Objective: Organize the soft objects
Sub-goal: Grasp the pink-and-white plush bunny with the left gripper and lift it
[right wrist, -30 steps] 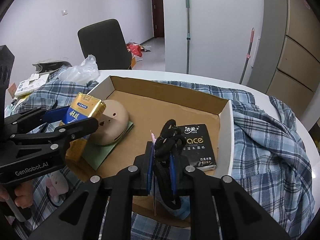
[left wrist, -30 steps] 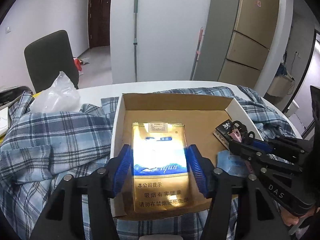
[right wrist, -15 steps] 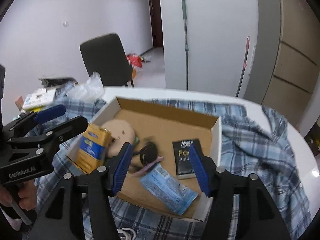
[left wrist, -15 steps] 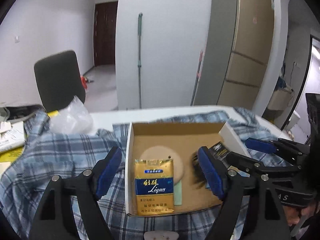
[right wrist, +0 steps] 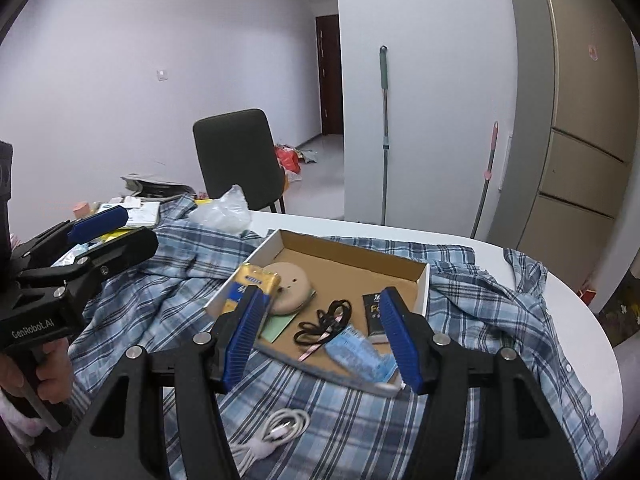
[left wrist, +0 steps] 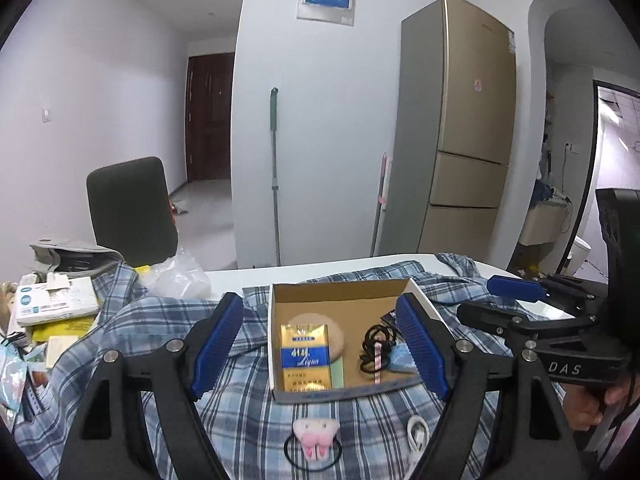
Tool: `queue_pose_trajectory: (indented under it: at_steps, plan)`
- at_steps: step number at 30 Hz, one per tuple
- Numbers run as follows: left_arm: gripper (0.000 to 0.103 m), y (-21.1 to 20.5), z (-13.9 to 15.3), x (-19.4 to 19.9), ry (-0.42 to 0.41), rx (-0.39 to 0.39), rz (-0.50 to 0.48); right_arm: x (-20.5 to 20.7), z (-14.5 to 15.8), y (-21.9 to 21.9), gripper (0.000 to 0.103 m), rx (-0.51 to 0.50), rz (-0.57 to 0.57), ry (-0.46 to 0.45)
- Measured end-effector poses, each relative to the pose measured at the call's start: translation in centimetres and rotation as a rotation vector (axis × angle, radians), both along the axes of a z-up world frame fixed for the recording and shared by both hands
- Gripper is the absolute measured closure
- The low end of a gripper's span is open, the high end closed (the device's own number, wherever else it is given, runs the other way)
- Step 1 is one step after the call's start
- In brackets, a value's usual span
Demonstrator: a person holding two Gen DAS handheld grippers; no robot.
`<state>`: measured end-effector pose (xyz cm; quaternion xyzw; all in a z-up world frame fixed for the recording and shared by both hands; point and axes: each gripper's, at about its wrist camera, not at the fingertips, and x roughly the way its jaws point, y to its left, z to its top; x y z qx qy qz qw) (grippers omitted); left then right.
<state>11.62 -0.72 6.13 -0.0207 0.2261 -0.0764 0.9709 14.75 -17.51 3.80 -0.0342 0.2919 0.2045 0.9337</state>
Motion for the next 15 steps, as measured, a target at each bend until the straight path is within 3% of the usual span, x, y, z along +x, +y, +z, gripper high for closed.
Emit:
queue_pose_trajectory:
  at_steps: [9,15]
  plan:
    - [0.022,-0.4,-2.8,-4.8,-0.009,0.013,-0.010,-2.6,-3.4,0.0,0.044,-0.021,0.013,0.034]
    - [0.022,0.0,-5.9,-4.4,0.042,0.018,-0.002,-2.6,-6.4,-0.2,0.044,-0.067,-0.012,0.045]
